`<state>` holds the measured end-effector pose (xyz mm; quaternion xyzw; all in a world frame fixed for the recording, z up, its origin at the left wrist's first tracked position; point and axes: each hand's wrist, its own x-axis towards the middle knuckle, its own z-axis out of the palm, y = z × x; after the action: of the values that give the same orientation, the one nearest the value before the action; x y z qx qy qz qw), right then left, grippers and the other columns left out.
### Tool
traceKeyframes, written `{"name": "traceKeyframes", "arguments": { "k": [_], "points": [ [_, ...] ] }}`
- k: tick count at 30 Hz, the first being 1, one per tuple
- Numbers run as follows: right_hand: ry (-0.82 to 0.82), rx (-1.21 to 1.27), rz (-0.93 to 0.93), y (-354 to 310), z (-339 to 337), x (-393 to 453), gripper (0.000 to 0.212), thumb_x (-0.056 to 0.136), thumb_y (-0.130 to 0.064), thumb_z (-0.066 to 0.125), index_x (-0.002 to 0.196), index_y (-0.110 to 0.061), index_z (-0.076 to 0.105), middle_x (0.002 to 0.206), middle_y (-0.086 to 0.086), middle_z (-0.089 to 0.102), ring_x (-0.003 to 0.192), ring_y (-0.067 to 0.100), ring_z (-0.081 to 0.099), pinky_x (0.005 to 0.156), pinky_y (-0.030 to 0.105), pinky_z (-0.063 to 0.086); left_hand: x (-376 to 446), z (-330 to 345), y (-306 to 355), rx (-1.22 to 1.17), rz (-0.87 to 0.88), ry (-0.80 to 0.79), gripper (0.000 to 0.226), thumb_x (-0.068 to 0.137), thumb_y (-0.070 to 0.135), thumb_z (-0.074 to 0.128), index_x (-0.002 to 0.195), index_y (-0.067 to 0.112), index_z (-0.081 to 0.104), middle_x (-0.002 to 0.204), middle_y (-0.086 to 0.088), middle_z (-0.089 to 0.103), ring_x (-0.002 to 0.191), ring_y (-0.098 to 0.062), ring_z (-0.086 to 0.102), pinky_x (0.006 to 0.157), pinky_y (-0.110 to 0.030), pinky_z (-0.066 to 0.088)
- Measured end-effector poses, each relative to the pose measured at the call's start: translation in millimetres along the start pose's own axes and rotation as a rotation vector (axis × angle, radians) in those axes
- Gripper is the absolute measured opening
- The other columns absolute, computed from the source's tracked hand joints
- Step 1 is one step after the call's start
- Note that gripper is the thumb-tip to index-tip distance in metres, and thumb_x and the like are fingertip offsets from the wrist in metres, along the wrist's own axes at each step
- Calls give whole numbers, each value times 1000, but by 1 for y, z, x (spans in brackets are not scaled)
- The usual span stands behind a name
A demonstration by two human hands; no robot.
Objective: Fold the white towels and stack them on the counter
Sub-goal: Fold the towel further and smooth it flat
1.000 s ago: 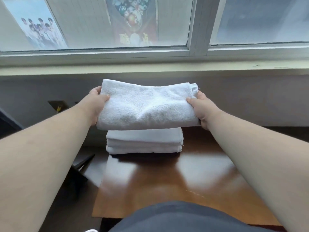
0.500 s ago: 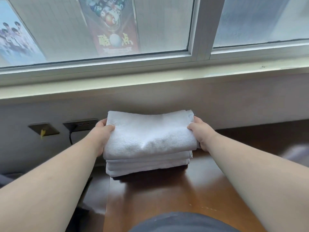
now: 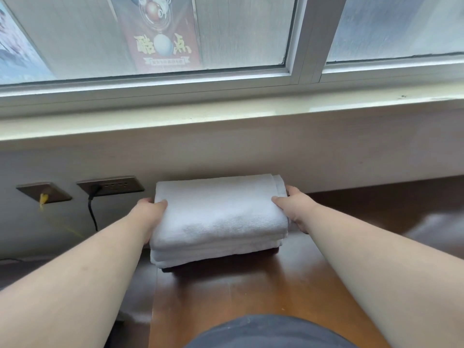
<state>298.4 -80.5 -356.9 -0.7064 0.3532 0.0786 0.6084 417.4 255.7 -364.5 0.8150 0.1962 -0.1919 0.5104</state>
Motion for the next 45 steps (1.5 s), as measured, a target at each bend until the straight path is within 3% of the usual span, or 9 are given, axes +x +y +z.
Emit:
{"name": "traceKeyframes", "arguments": {
  "k": [4,10,15,19,25,30,35,39,45],
  "points": [
    [-8,78,-24,-5,3,3,57,91,-31,62,145,-33,41,122,-3,65,100,25,70,77,54,60,0,-4,7,98,74,142,56,95,34,49,147,20,32,123,-13,55,99,-35,55,94,-42,47],
    [146,-317,128,-2,12,-8,80,92,-50,58,155,-15,22,146,9,47,128,35,50,102,41,43,-9,5,6,230,-84,156,65,94,34,56,149,16,27,140,-19,46,119,-41,49,97,-41,41],
    [335,-787,-504,-10,38,-24,67,98,-47,46,156,-27,19,164,4,18,148,28,20,119,47,21,-27,17,13,735,780,324,52,89,26,59,139,24,47,143,-10,46,128,-34,43,105,-47,38],
    [60,-1186,-559,-8,59,-21,74,97,-62,26,158,-29,0,167,6,-3,152,28,-7,121,53,-1,-23,38,11,1139,657,25,63,97,53,31,154,34,14,164,-8,10,149,-31,9,118,-49,13],
    [-45,-1193,-262,1,49,-12,95,80,-86,18,157,-36,-7,166,3,-14,152,30,-10,119,58,0,-10,27,-1,1200,379,-72,80,85,77,15,154,42,-7,165,-1,-10,150,-35,-2,120,-52,6],
    [24,-1214,-506,-7,56,-6,95,79,-84,8,158,-31,3,167,4,-5,152,26,-10,120,57,-1,-12,32,5,1220,649,76,72,90,60,21,155,31,9,164,-12,7,149,-32,3,121,-47,8],
    [-139,-1086,-396,-2,49,-5,90,82,-82,17,158,-35,2,167,-2,-9,153,21,-11,122,53,4,-13,30,-1,1168,548,-36,68,93,52,28,156,31,11,163,-11,8,150,-28,0,120,-48,11],
    [-34,-976,-449,-17,35,-13,86,85,-79,17,157,-31,13,167,2,8,153,21,1,121,52,7,-30,39,23,1096,690,34,65,89,41,40,151,24,28,158,-13,28,142,-32,26,115,-43,23],
    [164,-897,-396,-17,-28,-35,77,92,-74,28,155,-30,24,165,-1,18,152,22,6,121,53,7,-78,80,55,965,891,-23,57,94,38,45,149,26,35,159,-8,27,147,-23,20,120,-37,12]
  ]
}}
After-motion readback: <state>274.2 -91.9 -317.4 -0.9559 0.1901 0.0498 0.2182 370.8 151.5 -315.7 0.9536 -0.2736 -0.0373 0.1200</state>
